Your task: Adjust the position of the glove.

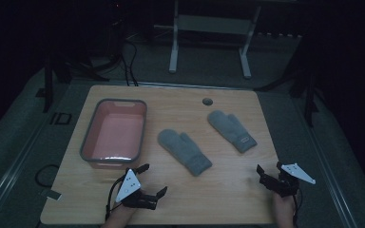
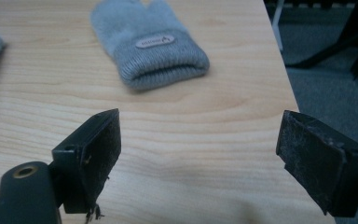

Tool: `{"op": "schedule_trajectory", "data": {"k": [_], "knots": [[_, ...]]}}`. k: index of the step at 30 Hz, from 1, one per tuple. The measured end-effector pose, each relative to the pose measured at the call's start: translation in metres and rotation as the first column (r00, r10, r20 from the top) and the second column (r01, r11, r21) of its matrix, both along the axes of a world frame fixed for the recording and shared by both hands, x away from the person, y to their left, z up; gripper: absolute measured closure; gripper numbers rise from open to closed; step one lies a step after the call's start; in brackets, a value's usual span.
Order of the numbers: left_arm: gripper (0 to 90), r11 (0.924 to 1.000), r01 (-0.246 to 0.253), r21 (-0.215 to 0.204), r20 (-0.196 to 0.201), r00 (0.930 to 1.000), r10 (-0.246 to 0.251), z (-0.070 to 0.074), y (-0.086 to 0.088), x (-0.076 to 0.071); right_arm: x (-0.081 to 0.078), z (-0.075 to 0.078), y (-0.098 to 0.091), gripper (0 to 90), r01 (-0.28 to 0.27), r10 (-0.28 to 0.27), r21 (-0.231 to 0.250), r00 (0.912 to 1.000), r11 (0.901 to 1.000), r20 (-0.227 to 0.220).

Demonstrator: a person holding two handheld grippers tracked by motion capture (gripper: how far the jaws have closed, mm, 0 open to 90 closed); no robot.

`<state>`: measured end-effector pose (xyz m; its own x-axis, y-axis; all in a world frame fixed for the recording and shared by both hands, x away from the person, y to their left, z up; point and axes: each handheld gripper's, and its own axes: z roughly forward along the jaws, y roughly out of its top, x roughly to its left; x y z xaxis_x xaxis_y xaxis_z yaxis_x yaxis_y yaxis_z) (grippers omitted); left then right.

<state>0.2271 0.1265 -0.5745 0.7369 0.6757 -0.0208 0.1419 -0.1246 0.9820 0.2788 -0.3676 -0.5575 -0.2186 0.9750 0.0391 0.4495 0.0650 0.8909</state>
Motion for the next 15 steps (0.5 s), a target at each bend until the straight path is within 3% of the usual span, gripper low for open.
{"op": "schedule_trajectory", "data": {"k": [4, 7, 8, 9, 12, 15], "knots": [[0.3, 1.0, 0.002, -0.003, 0.004, 1.0, -0.002, 0.0, 0.0, 0.0, 0.0, 0.0, -0.002, 13.8, -0.012, 0.012, 0.022, 0.9998, 0.9997, -0.017], [0.3, 0.9999, -0.006, 0.015, 0.016, 0.9999, 0.006, 0.0, 0.0, -0.002, 0.005, 0.005, -0.002, 14.5, -0.064, 0.066, 0.032, 0.9938, 0.9974, -0.089], [0.3, 0.9999, -0.006, 0.015, 0.016, 0.9999, 0.006, 0.0, 0.0, -0.002, 0.005, 0.005, -0.002, 14.5, -0.064, 0.066, 0.032, 0.9938, 0.9974, -0.089], [0.3, 0.9999, -0.004, 0.014, 0.017, 0.9998, 0.004, 0.0, 0.001, -0.002, 0.008, 0.008, 0.004, 13.7, -0.119, 0.117, -0.01, 0.9864, 0.9929, -0.116], [0.3, 0.9999, 0.0, -0.01, -0.004, 1.0, 0.0, 0.0, 0.003, 0.0, 0.012, 0.012, 0.01, 13.2, -0.156, 0.153, -0.009, 0.9767, 0.9877, -0.151], [0.3, 0.9999, -0.001, -0.014, -0.005, 1.0, 0.001, 0.0, 0.004, 0.001, 0.017, 0.019, 0.019, 13.1, -0.201, 0.188, -0.059, 0.9651, 0.9777, -0.183]]}}
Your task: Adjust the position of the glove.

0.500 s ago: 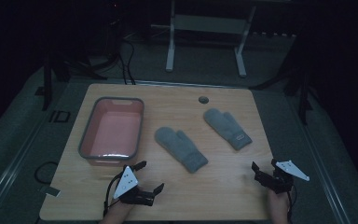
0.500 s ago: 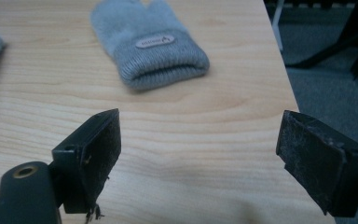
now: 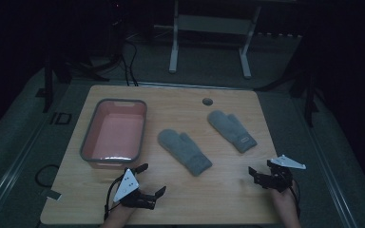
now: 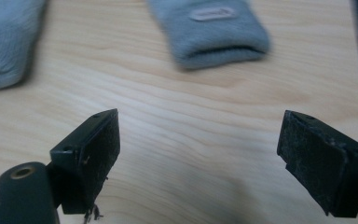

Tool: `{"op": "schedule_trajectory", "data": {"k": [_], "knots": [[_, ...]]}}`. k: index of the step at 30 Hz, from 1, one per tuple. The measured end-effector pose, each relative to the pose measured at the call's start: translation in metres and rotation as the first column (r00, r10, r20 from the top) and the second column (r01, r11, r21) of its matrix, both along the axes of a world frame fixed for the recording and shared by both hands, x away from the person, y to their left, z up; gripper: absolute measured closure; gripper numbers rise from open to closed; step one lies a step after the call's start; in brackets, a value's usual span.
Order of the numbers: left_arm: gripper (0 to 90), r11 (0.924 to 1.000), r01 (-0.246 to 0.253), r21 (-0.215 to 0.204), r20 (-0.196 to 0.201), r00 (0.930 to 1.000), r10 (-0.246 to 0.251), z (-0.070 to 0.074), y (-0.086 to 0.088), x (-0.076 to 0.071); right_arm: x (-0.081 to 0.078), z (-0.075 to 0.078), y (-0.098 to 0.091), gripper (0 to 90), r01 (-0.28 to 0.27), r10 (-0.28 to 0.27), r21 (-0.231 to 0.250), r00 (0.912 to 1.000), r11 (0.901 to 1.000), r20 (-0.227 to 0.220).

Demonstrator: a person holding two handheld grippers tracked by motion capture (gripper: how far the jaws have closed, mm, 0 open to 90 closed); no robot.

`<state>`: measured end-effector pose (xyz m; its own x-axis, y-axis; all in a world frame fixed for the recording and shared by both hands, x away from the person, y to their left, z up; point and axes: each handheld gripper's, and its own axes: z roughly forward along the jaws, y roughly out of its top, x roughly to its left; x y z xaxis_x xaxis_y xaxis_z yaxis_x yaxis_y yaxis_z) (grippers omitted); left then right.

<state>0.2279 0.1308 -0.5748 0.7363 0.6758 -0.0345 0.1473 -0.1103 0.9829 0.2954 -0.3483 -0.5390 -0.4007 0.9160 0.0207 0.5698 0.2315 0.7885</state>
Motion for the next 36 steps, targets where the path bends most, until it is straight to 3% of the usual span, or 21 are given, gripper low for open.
{"op": "schedule_trajectory", "data": {"k": [1, 5, 10, 11, 13, 14, 16, 20, 21, 22, 23, 25, 29, 36], "knots": [[0.3, 1.0, -0.001, 0.001, 0.001, 1.0, 0.001, 0.0, 0.0, 0.0, 0.002, 0.003, 0.005, 13.1, -0.046, 0.046, 0.002, 0.9988, 0.999, -0.015], [0.3, 1.0, -0.006, 0.004, 0.003, 1.0, 0.006, 0.0, -0.001, 0.0, 0.01, 0.012, 0.018, 12.9, -0.126, 0.128, 0.043, 0.9911, 0.9911, -0.038], [0.3, 1.0, -0.006, 0.003, 0.003, 1.0, 0.006, 0.0, 0.0, -0.001, 0.021, 0.021, 0.041, 13.1, -0.146, 0.146, 0.003, 0.9881, 0.9893, -0.047], [0.3, 1.0, -0.004, 0.006, 0.011, 0.9999, 0.004, 0.0, -0.001, -0.001, 0.027, 0.024, 0.051, 13.1, -0.177, 0.178, 0.02, 0.9816, 0.984, -0.07], [0.3, 0.9999, -0.003, 0.011, 0.015, 0.9999, 0.002, 0.0, -0.001, -0.002, 0.03, 0.025, 0.057, 13.1, -0.188, 0.189, 0.016, 0.979, 0.982, -0.078], [0.3, 0.9999, 0.0, 0.01, 0.014, 0.9999, 0.0, 0.0, -0.001, -0.002, 0.035, 0.028, 0.072, 12.9, -0.212, 0.211, -0.011, 0.9743, 0.9772, -0.08], [0.3, 1.0, 0.005, 0.002, 0.006, 1.0, -0.005, 0.0, -0.001, -0.001, 0.039, 0.031, 0.082, 12.9, -0.237, 0.235, -0.02, 0.9689, 0.9712, -0.077], [0.3, 0.9999, 0.013, -0.004, -0.004, 0.9999, -0.013, 0.0, 0.0, -0.001, 0.044, 0.039, 0.1, 13.2, -0.243, 0.241, -0.039, 0.9698, 0.9693, -0.037], [0.3, 0.9999, 0.013, 0.001, 0.001, 0.9999, -0.013, 0.0, -0.001, -0.001, 0.045, 0.042, 0.108, 23.6, -0.252, 0.252, -0.056, 0.9676, 0.966, -0.02], [0.3, 0.9999, 0.012, 0.008, 0.009, 0.9999, -0.012, 0.0, -0.002, -0.002, 0.048, 0.044, 0.114, 32.6, -0.277, 0.275, -0.062, 0.9606, 0.9588, -0.041], [0.3, 0.9998, 0.013, 0.012, 0.011, 0.9999, -0.013, 0.0, -0.002, -0.002, 0.052, 0.045, 0.122, 26.3, -0.314, 0.31, -0.052, 0.9486, 0.9481, -0.062], [0.3, 0.9999, 0.014, 0.007, 0.009, 0.9999, -0.014, 0.0, -0.002, -0.002, 0.058, 0.046, 0.138, 27.7, -0.345, 0.342, -0.032, 0.9369, 0.938, -0.071], [0.3, 0.9999, 0.017, 0.002, 0.004, 0.9999, -0.017, 0.0, -0.001, -0.002, 0.068, 0.043, 0.163, 27.5, -0.381, 0.376, -0.041, 0.9221, 0.9237, -0.09], [0.3, 0.9996, 0.027, 0.0, -0.001, 0.9996, -0.027, 0.0, -0.001, -0.002, 0.082, 0.035, 0.193, 42.7, -0.486, 0.484, -0.02, 0.8722, 0.8735, -0.069]]}}
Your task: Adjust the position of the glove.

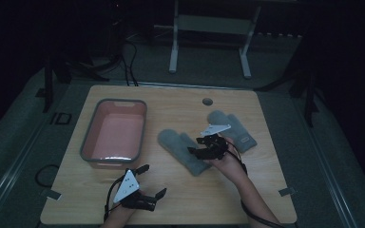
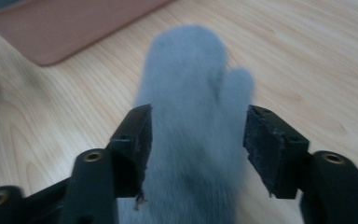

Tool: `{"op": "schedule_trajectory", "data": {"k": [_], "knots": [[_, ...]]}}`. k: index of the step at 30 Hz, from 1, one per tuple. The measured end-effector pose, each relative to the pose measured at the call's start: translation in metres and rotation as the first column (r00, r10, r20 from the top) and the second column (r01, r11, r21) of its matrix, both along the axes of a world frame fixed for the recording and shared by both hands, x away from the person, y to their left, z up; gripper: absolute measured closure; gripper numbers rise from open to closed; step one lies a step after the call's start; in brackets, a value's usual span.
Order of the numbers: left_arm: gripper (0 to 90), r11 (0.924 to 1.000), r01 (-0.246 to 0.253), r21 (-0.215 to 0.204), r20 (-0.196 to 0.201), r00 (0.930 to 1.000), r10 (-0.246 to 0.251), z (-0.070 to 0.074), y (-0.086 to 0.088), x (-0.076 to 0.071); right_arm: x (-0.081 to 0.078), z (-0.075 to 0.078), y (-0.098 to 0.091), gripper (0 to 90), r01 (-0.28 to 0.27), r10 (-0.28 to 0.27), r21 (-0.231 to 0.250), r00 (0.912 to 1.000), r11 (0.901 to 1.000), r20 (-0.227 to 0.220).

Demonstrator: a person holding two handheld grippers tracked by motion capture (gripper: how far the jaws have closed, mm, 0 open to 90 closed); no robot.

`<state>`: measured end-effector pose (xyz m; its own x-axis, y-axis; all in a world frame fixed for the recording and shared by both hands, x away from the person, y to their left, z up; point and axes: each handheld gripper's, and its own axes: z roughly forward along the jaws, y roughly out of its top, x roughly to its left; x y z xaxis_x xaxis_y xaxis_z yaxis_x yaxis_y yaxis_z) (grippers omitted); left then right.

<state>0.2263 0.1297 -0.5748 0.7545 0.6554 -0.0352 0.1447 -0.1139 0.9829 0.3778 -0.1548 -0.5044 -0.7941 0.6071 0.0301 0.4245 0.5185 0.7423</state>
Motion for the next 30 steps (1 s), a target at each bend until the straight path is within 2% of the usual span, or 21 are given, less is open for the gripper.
{"op": "schedule_trajectory", "data": {"k": [1, 2, 3, 5, 6, 7, 11, 12, 14, 15, 17, 19, 20, 22, 23, 24, 25, 27, 28, 29, 30], "knots": [[0.3, 1.0, 0.0, 0.0, 0.0, 1.0, 0.0, 0.0, 0.0, 0.0, 0.0, 0.0, 0.0, 42.7, 0.0, 0.0, 0.0, 1.0, 1.0, 0.0], [0.3, 1.0, 0.0, 0.001, 0.0, 1.0, 0.0, 0.0, 0.0, 0.0, 0.005, -0.004, 0.01, 43.3, -0.014, 0.014, 0.022, 0.9997, 0.9997, -0.019], [0.3, 1.0, 0.0, 0.001, 0.0, 1.0, 0.0, 0.0, 0.0, 0.0, 0.006, -0.006, 0.014, 44.4, -0.02, 0.021, 0.02, 0.9993, 0.9996, -0.032], [0.3, 1.0, 0.003, 0.0, -0.001, 1.0, -0.003, 0.0, 0.0, 0.0, 0.01, -0.011, 0.024, 46.3, -0.029, 0.028, -0.029, 0.9992, 0.9991, -0.028], [0.3, 1.0, 0.003, 0.0, -0.001, 1.0, -0.003, 0.0, 0.0, 0.0, 0.01, -0.011, 0.024, 46.3, -0.029, 0.028, -0.029, 0.9992, 0.9991, -0.028], [0.3, 1.0, 0.004, -0.002, -0.003, 1.0, -0.004, 0.0, 0.0, 0.0, 0.014, -0.018, 0.033, 46.4, -0.038, 0.035, -0.058, 0.9983, 0.9976, -0.046], [0.3, 1.0, 0.007, 0.0, 0.002, 1.0, -0.007, 0.0, 0.0, 0.0, 0.018, -0.028, 0.038, 47.9, -0.044, 0.039, -0.09, 0.9976, 0.995, -0.058], [0.3, 1.0, 0.008, 0.004, 0.005, 1.0, -0.008, 0.0, 0.0, -0.001, 0.019, -0.034, 0.039, 50.7, -0.047, 0.041, -0.111, 0.9978, 0.9927, -0.052], [0.3, 1.0, 0.007, 0.005, 0.007, 1.0, -0.007, 0.0, 0.0, -0.001, 0.019, -0.035, 0.039, 51.5, -0.047, 0.041, -0.12, 0.9979, 0.9917, -0.05], [0.3, 1.0, 0.006, 0.006, 0.009, 0.9999, -0.006, 0.0, 0.0, -0.001, 0.017, -0.039, 0.04, 54.0, -0.052, 0.049, -0.149, 0.9985, 0.9875, -0.025], [0.3, 1.0, 0.005, 0.006, 0.009, 1.0, -0.005, 0.0, 0.0, -0.001, 0.014, -0.042, 0.042, 56.1, -0.054, 0.053, -0.166, 0.9985, 0.9847, -0.012], [0.3, 1.0, 0.005, 0.003, 0.007, 1.0, -0.005, 0.0, 0.0, -0.001, 0.013, -0.043, 0.042, 57.0, -0.058, 0.058, -0.171, 0.9983, 0.9836, -0.007], [0.3, 1.0, 0.005, 0.0, 0.004, 1.0, -0.005, 0.0, 0.0, -0.001, 0.011, -0.045, 0.043, 63.0, -0.068, 0.071, -0.178, 0.9974, 0.9817, 0.014], [0.3, 1.0, 0.009, 0.002, 0.006, 0.9999, -0.009, 0.0, 0.0, -0.001, 0.01, -0.046, 0.043, 66.7, -0.071, 0.076, -0.177, 0.9969, 0.9817, 0.021], [0.3, 0.9999, 0.011, 0.002, 0.009, 0.9999, -0.011, 0.0, 0.0, -0.001, 0.009, -0.047, 0.044, 73.0, -0.062, 0.067, -0.17, 0.9974, 0.9834, 0.025], [0.3, 0.9999, 0.011, 0.007, 0.016, 0.9998, -0.011, 0.0, 0.0, -0.002, 0.009, -0.047, 0.043, 74.7, -0.051, 0.056, -0.162, 0.9982, 0.9855, 0.024], [0.3, 0.9999, 0.012, 0.008, 0.017, 0.9998, -0.012, 0.0, 0.0, -0.002, 0.008, -0.047, 0.043, 76.5, -0.019, 0.021, -0.144, 0.9997, 0.9895, 0.015], [0.3, 0.9999, 0.012, 0.008, 0.018, 0.9998, -0.012, 0.0, 0.0, -0.002, 0.007, -0.047, 0.043, 77.7, 0.0, 0.002, -0.135, 0.9999, 0.9908, 0.013], [0.3, 0.9999, 0.011, 0.008, 0.017, 0.9998, -0.011, 0.0, 0.0, -0.002, 0.006, -0.047, 0.044, 79.9, 0.028, -0.027, -0.121, 0.9996, 0.9922, 0.011], [0.3, 0.9999, 0.011, 0.008, 0.016, 0.9998, -0.011, 0.0, 0.0, -0.002, 0.001, -0.044, 0.045, 83.1, 0.096, -0.095, -0.097, 0.9954, 0.9907, 0.012], [0.3, 0.9999, 0.012, 0.007, 0.017, 0.9998, -0.012, 0.0, 0.0, -0.002, 0.0, -0.042, 0.045, 83.7, 0.118, -0.117, -0.087, 0.9929, 0.9892, 0.018]]}}
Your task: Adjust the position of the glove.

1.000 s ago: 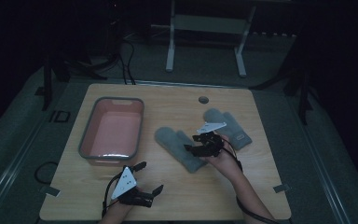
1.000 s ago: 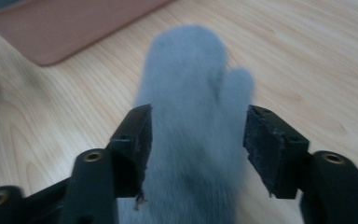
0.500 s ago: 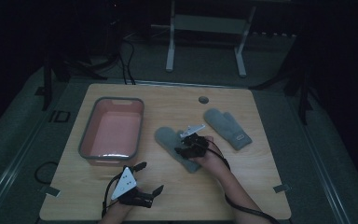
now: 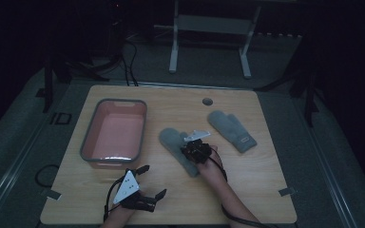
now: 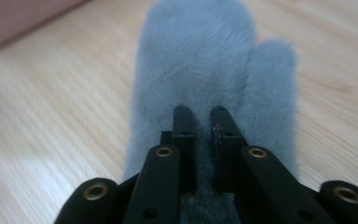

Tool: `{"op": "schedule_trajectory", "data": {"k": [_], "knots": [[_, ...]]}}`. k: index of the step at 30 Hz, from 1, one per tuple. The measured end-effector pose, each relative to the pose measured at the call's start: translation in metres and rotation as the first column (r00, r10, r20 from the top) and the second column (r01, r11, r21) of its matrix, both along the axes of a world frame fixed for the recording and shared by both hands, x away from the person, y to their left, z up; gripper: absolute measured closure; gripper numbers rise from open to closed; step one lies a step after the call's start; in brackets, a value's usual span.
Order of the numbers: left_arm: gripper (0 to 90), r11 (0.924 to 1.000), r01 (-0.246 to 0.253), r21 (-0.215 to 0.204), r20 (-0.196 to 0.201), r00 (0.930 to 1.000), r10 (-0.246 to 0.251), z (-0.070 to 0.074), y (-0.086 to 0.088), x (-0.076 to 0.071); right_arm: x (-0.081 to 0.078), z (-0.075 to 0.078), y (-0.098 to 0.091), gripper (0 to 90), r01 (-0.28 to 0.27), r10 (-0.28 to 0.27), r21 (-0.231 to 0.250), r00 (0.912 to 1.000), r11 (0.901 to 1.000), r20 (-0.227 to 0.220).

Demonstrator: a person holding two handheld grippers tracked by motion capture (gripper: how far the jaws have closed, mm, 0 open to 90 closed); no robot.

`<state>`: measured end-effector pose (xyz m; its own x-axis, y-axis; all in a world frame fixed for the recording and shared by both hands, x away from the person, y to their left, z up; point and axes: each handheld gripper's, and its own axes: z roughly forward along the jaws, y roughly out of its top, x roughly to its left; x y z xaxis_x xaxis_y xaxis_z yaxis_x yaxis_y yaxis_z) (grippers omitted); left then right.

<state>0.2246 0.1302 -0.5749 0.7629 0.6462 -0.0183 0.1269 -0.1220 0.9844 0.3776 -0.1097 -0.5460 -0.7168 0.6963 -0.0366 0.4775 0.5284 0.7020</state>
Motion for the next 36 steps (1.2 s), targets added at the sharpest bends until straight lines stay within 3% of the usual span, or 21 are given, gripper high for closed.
{"op": "schedule_trajectory", "data": {"k": [2, 5, 6, 7, 8, 9, 10, 14, 15, 16, 17, 20, 21, 22, 26, 28, 29, 33, 34, 35, 36], "knots": [[0.3, 1.0, -0.001, 0.001, 0.003, 1.0, 0.001, 0.0, 0.0, 0.0, -0.003, 0.005, -0.001, 84.3, 0.068, -0.068, 0.029, 0.9975, 0.9973, 0.017], [0.3, 1.0, -0.002, 0.0, 0.003, 1.0, 0.002, 0.0, 0.0, 0.0, -0.006, 0.014, -0.005, 84.6, 0.177, -0.179, 0.087, 0.9836, 0.9803, 0.016], [0.3, 1.0, -0.003, 0.001, 0.002, 1.0, 0.003, 0.0, 0.0, 0.0, -0.007, 0.016, -0.006, 84.6, 0.201, -0.204, 0.104, 0.9789, 0.974, 0.016], [0.3, 1.0, -0.003, 0.001, 0.002, 1.0, 0.003, 0.0, 0.0, 0.0, -0.007, 0.016, -0.006, 84.6, 0.201, -0.204, 0.104, 0.9789, 0.974, 0.016], [0.3, 1.0, -0.003, -0.001, 0.002, 1.0, 0.003, 0.0, 0.0, 0.0, -0.009, 0.019, -0.006, 84.6, 0.236, -0.239, 0.111, 0.971, 0.9656, 0.016], [0.3, 1.0, -0.005, -0.003, 0.002, 1.0, 0.005, 0.0, 0.0, 0.0, -0.011, 0.023, -0.005, 84.5, 0.308, -0.312, 0.125, 0.9499, 0.943, 0.014], [0.3, 1.0, -0.006, -0.003, 0.004, 1.0, 0.006, 0.0, 0.0, 0.0, -0.012, 0.023, -0.005, 84.5, 0.333, -0.337, 0.125, 0.9415, 0.9345, 0.009], [0.3, 1.0, -0.008, -0.002, 0.005, 1.0, 0.008, 0.0, 0.0, 0.0, -0.011, 0.021, -0.005, 84.5, 0.437, -0.434, 0.18, 0.899, 0.8811, -0.061], [0.3, 1.0, -0.007, -0.002, 0.005, 1.0, 0.007, 0.0, 0.0, 0.0, -0.01, 0.021, -0.003, 84.5, 0.452, -0.445, 0.194, 0.892, 0.8709, -0.077], [0.3, 1.0, -0.008, 0.0, 0.006, 1.0, 0.008, 0.0, -0.001, 0.0, -0.01, 0.021, -0.003, 84.5, 0.452, -0.445, 0.194, 0.892, 0.8709, -0.077], [0.3, 1.0, -0.008, 0.003, 0.008, 0.9999, 0.008, 0.0, -0.001, 0.0, -0.007, 0.02, 0.002, 84.5, 0.479, -0.47, 0.204, 0.8774, 0.8535, -0.095], [0.3, 1.0, -0.008, 0.001, 0.006, 0.9999, 0.008, 0.0, -0.001, -0.001, -0.004, 0.019, 0.007, 84.5, 0.49, -0.479, 0.211, 0.8718, 0.8459, -0.101], [0.3, 1.0, -0.007, -0.001, 0.006, 1.0, 0.007, 0.0, -0.001, -0.001, 0.0, 0.014, 0.01, 84.4, 0.51, -0.493, 0.218, 0.8602, 0.8323, -0.129], [0.3, 1.0, -0.007, -0.004, 0.006, 1.0, 0.007, 0.0, -0.001, -0.001, 0.001, 0.012, 0.011, 84.4, 0.518, -0.498, 0.223, 0.8556, 0.826, -0.14], [0.3, 0.9998, -0.009, -0.017, 0.016, 0.9998, 0.01, -0.001, 0.0, -0.001, 0.004, 0.001, 0.02, 83.2, 0.53, -0.505, 0.204, 0.8473, 0.8231, -0.163], [0.3, 0.9997, -0.01, -0.022, 0.016, 0.9998, 0.011, -0.001, 0.001, -0.001, 0.004, -0.003, 0.024, 80.7, 0.516, -0.493, 0.192, 0.856, 0.8349, -0.156], [0.3, 0.9997, -0.012, -0.021, 0.018, 0.9998, 0.012, -0.001, 0.001, -0.001, 0.004, -0.003, 0.024, 78.7, 0.514, -0.492, 0.191, 0.857, 0.8362, -0.154], [0.3, 0.9997, -0.012, -0.02, 0.019, 0.9997, 0.012, -0.001, 0.001, -0.001, 0.004, 0.0, 0.024, 63.6, 0.471, -0.45, 0.185, 0.8814, 0.8628, -0.145], [0.3, 0.9997, -0.012, -0.02, 0.019, 0.9997, 0.012, -0.001, 0.001, -0.001, 0.004, 0.0, 0.024, 63.6, 0.471, -0.45, 0.185, 0.8814, 0.8628, -0.145], [0.3, 0.9997, -0.012, -0.021, 0.018, 0.9998, 0.012, -0.001, 0.0, -0.001, 0.003, 0.003, 0.022, 58.3, 0.455, -0.438, 0.183, 0.8899, 0.8716, -0.129], [0.3, 0.9997, -0.013, -0.021, 0.018, 0.9998, 0.014, -0.001, 0.0, -0.001, 0.001, 0.009, 0.016, 52.5, 0.425, -0.413, 0.182, 0.9052, 0.8869, -0.101]]}}
